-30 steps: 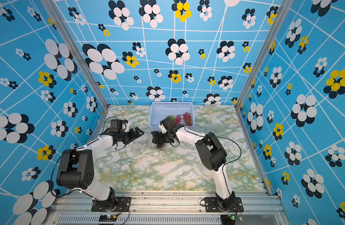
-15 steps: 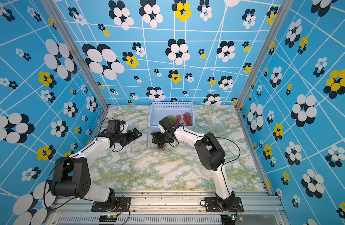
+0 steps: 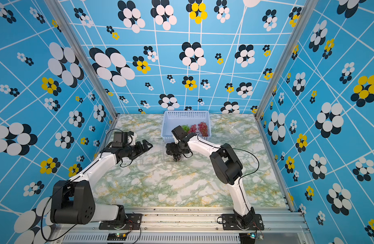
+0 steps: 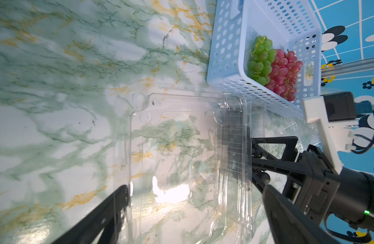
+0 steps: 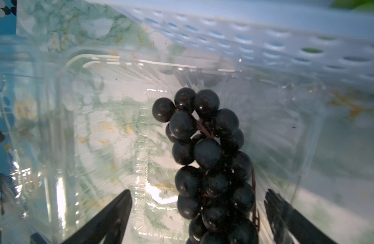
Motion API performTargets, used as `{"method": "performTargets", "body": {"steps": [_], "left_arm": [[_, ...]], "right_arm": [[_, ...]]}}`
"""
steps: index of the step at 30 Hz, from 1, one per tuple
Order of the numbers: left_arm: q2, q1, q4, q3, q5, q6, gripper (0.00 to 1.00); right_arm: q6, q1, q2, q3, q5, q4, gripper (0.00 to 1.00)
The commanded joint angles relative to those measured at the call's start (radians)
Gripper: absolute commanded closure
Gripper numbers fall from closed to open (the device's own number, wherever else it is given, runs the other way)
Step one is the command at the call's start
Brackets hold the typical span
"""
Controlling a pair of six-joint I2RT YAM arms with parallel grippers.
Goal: Pack grapes into containers
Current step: Close the packing box at the center of the board.
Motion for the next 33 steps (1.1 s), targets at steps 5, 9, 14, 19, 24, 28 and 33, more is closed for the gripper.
{"method": "performTargets", "body": {"steps": [5,9,14,19,24,28,33], "left_arm": [[-0.088,-0.004,-0.001,-0.008,0.052,-0.032,0.00],[-0.111,-0.009,0.006,-0.007,0.063,-0.035,0.00],[-0.123,-0.021,0.031,-0.009,0.080,-0.049,0.01],[-0.136,-0.030,0.040,-0.006,0.079,-0.054,0.01],[-0.153,-0.031,0.045,-0.011,0.078,-0.065,0.00],[-0.172,-0.036,0.052,-0.014,0.077,-0.071,0.01],[-0.168,-0.063,0.067,-0.012,0.066,-0.074,0.01]], "right_arm": [[0.008,0.024,0.020,0.045,0.019,-0.031,0.01],[0.017,0.032,0.020,0.056,0.017,-0.035,0.01],[0.049,0.042,0.052,0.063,-0.014,-0.019,0.01],[0.084,0.062,0.058,0.083,-0.039,-0.006,0.01],[0.120,0.086,0.088,0.141,-0.054,-0.012,0.01],[0.141,0.087,0.083,0.146,-0.068,-0.004,0.01],[0.102,0.061,0.042,0.139,-0.010,-0.041,0.01]]}}
